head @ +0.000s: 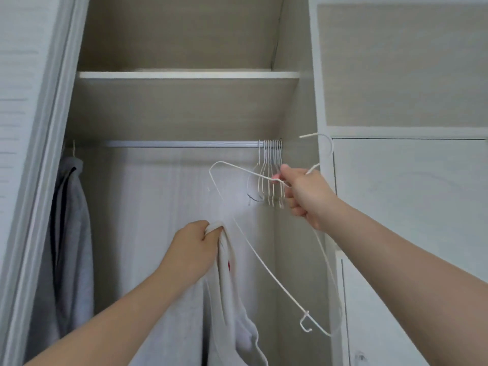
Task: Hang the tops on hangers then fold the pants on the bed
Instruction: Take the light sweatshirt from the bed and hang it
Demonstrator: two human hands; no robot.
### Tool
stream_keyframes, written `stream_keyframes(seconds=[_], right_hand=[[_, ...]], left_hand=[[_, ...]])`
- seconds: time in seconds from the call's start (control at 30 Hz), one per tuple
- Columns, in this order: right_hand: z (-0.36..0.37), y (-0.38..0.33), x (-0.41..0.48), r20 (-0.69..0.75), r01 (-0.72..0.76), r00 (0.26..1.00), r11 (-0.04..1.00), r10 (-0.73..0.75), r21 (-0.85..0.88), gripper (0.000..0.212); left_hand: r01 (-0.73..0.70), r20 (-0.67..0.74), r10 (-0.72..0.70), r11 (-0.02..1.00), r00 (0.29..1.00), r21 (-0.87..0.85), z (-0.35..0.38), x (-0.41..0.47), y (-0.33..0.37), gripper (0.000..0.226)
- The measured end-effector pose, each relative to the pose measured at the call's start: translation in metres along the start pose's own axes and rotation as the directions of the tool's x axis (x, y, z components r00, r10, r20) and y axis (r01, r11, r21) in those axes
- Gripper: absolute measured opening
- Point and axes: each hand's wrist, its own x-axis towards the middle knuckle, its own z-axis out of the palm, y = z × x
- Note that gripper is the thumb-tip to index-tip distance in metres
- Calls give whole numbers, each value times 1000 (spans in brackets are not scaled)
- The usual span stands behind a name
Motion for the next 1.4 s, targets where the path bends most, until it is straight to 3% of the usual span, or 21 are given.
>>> stream_keyframes(seconds=[0.23,0.37,0.47,0.6,0.83,0.93,1.07,1.23,1.4], right_hand=[[-125,-17,-170,129,62,990,998,-64,23,21],[-194,-2,-264,155,-6,988,995,-10,102,24],[-239,15,-321,164,-56,985,997,47,52,37],[-284,43,-394,128,-99,986,994,105,-54,34],[-337,73,-522,77,-334,936,935,344,-117,72],[-356,80,-575,45,-413,904,897,424,-154,63],[-373,84,-636,-37,-478,875,848,483,-228,22],[-375,78,-682,-45,-531,833,775,551,-342,25],[-359,70,-692,-36,-398,896,766,442,-506,20]], left_hand=[[92,10,-92,996,996,24,18,-87,82,43],[161,115,-160,987,981,-8,37,-144,109,47],[208,225,-195,977,955,-39,50,-188,119,39],[269,334,-234,961,913,-62,66,-253,135,35],[299,530,-260,954,807,14,103,-398,150,44],[295,588,-229,955,776,-16,113,-458,160,43],[394,607,-306,919,734,-13,126,-520,171,37],[464,645,-331,885,689,-42,140,-558,191,41],[312,651,-230,950,723,-11,139,-567,215,40]])
